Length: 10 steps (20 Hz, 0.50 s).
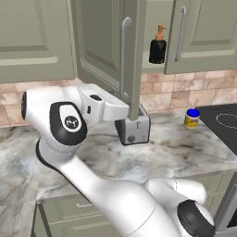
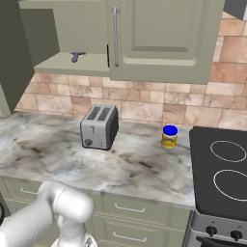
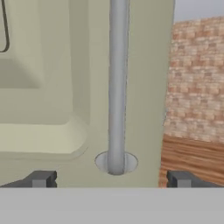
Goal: Pick the bar soap and soap dispenser from the cabinet and place them on the counter.
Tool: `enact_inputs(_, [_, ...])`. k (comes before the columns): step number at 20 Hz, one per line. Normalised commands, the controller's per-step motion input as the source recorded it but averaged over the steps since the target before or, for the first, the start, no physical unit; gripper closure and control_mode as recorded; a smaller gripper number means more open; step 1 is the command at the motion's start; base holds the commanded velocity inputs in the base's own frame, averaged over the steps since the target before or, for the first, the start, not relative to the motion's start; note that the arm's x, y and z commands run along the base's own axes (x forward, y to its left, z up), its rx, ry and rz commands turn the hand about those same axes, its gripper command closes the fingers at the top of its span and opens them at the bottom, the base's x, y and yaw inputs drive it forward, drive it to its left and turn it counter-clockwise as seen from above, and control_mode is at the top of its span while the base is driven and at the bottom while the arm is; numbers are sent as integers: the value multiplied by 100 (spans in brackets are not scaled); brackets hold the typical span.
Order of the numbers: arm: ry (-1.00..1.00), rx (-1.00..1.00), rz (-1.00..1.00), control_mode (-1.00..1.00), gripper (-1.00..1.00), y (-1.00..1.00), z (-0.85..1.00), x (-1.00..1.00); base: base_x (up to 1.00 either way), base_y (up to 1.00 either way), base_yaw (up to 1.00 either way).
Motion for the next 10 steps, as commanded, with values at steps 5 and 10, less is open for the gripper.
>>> enact_inputs(5, [0,0,0,-100,-100,18,-8,-39,0,0,0])
enact_inputs(10, [0,-1,0,-100,-100,2,-14,-59,0,0,0])
